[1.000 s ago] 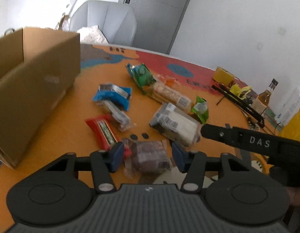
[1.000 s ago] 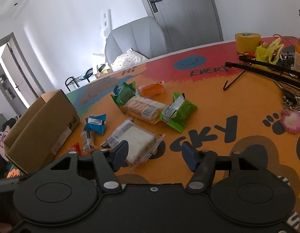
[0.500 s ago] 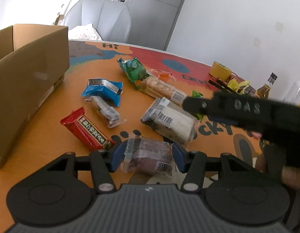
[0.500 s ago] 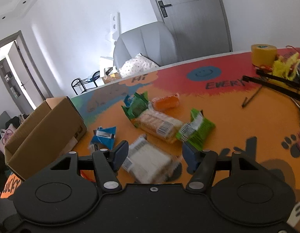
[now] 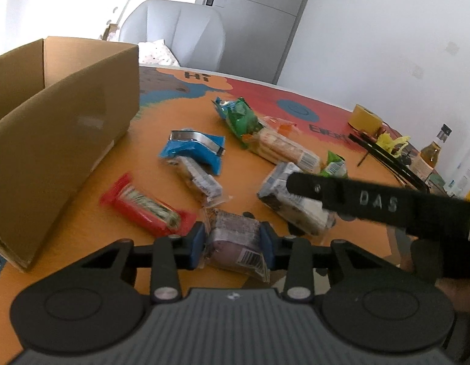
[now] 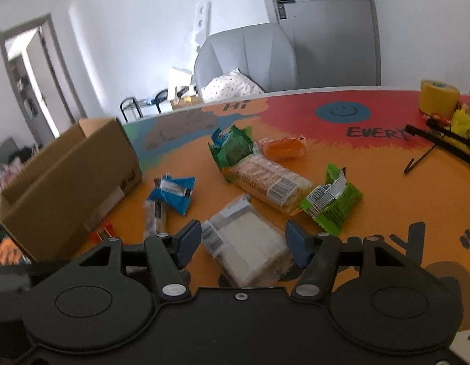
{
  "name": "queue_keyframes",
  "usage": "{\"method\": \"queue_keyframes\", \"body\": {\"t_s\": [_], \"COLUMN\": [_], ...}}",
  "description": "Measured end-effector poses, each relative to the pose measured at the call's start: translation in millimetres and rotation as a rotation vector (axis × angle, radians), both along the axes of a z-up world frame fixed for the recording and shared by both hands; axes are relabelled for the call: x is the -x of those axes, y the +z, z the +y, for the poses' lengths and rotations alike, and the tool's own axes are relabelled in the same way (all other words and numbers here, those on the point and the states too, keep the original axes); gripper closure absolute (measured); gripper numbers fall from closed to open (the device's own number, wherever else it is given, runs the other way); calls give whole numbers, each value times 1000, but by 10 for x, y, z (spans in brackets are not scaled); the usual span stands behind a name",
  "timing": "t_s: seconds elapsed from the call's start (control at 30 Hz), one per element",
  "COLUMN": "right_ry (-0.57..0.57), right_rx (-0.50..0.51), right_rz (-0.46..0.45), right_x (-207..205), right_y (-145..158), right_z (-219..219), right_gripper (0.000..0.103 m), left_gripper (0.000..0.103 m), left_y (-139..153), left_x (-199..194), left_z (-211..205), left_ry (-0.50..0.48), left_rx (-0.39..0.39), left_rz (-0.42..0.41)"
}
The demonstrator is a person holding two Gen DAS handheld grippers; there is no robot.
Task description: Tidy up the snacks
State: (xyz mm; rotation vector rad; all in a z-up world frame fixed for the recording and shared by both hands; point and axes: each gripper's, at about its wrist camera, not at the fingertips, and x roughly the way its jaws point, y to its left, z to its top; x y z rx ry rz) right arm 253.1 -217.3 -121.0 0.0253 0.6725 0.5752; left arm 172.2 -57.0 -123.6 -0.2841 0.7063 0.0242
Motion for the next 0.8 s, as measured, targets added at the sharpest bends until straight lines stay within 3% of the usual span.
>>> {"method": "queue_keyframes", "body": {"t_s": [0.2,0.27,0.47,0.7,0.8], "right_ry": [-4,-8,-4,-35,-50], "right_rx": [34,26,-8,-25,-16], "right_rz": [4,41,97,98,94], "right_x": [86,81,138,133,115], "right_y": [4,-21,-84,-17,17], "right_z": [-39,-76,-180,-214,-194], "right_gripper": [49,63,90,96,84], "left_gripper": [64,63,55,55,66], "left_y": [-8,-11,-29,-57,-32], "left_x": [19,27,43,47,36], "left_z": [-22,-43,-117,-189,-147], "left_ry": [0,-5,-19,-39,-39], "left_rx": [-12,-24,-63,-104,-65], "left_rz": [-5,-6,-14,-29,-18]}}
